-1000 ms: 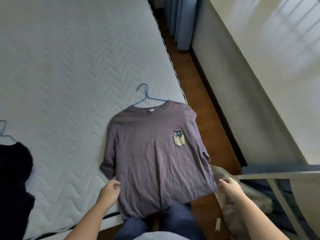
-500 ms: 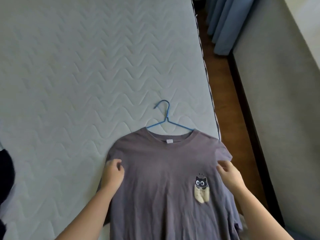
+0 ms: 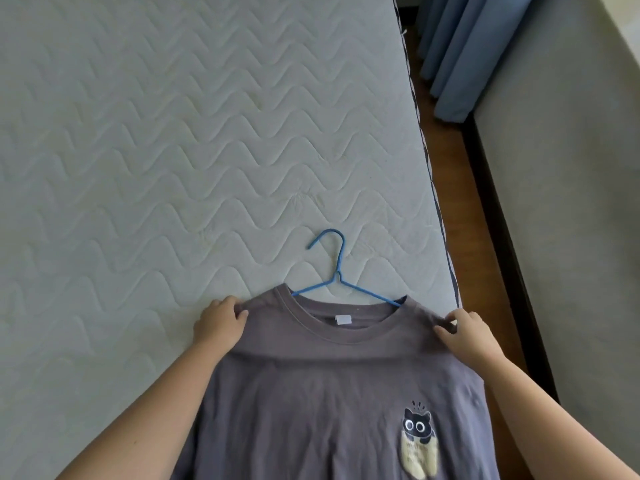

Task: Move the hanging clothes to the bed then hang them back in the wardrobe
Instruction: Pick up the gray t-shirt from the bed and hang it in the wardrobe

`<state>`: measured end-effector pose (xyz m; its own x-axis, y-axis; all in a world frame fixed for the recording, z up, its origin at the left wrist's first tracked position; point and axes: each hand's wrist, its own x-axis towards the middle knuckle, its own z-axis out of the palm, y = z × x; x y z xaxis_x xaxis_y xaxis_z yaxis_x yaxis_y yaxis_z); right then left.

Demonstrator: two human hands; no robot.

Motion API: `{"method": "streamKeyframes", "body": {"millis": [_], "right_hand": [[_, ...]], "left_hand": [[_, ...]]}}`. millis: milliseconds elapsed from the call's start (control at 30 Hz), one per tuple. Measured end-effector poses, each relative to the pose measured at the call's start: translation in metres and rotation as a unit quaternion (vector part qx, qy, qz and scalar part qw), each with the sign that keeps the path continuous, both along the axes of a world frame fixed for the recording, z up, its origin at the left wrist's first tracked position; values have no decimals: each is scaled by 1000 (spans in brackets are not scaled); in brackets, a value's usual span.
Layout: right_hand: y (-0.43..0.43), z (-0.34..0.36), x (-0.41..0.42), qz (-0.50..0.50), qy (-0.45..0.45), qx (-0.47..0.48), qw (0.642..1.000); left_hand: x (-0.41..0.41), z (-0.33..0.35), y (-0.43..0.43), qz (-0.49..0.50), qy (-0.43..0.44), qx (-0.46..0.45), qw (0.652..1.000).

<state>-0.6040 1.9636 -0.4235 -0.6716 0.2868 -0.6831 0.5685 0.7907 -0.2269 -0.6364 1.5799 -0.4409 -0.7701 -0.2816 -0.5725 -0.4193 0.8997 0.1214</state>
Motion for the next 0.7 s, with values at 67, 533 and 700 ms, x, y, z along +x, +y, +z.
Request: {"method": "streamKeyframes", "body": {"millis": [67, 533, 700], "right_hand": [[-5, 4, 12, -12, 23, 7, 1000], [-19, 118, 195, -219, 130, -94, 962], [-28, 168, 215, -142, 168, -124, 968]], "left_hand": [[11, 2, -3, -2, -20, 0, 1000], [175, 178, 2, 49, 98, 115, 987], [252, 243, -9, 122, 167, 119, 971]]}}
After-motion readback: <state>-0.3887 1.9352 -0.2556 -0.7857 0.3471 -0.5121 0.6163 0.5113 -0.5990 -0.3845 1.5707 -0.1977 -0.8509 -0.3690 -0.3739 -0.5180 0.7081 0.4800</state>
